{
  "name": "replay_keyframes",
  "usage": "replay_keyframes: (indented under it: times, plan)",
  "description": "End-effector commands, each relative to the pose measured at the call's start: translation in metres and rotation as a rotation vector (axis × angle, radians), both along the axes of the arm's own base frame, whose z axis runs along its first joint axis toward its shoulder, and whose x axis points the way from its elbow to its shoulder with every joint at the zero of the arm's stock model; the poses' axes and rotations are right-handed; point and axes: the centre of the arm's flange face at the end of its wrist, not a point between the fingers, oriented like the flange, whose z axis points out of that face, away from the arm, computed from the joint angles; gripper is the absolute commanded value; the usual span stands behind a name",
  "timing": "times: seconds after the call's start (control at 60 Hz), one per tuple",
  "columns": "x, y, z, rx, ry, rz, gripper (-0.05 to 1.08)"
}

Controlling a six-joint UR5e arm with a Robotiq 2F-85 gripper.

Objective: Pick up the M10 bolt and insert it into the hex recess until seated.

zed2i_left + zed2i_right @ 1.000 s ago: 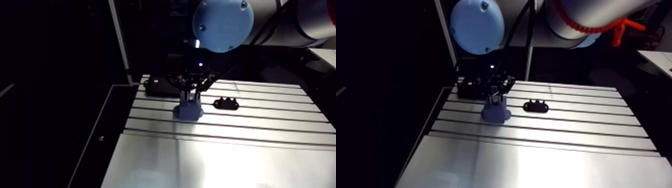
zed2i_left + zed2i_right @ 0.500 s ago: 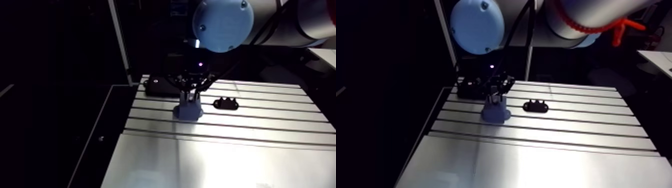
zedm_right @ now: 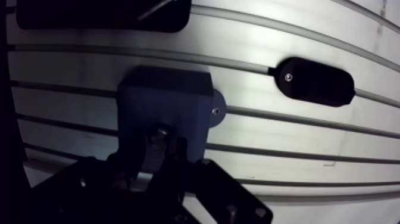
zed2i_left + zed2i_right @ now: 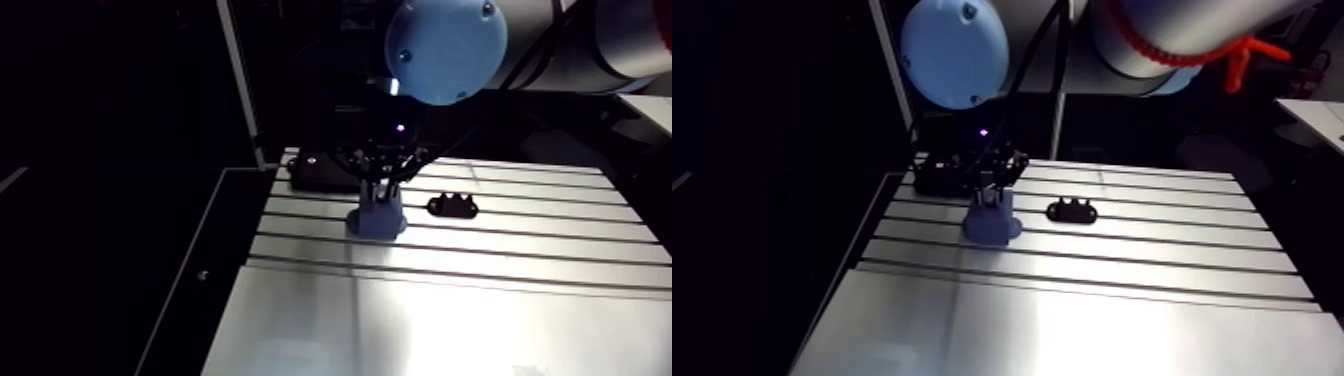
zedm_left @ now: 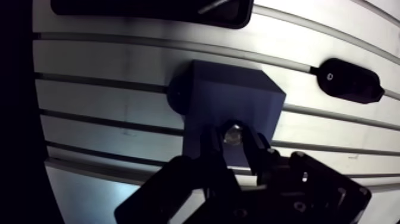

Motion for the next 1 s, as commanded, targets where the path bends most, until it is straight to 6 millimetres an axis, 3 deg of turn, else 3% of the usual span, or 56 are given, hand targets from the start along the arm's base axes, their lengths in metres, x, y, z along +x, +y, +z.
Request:
replay_keyframes:
  times: [0.017, 1.0]
  plan:
    - [-0.0006, -0.0001, -0.0002, -0.001, 0.003, 0.003, 0.64]
    - [-0.0003, -0.0003, -0.0001, 0.005, 0.004, 0.005, 0.68]
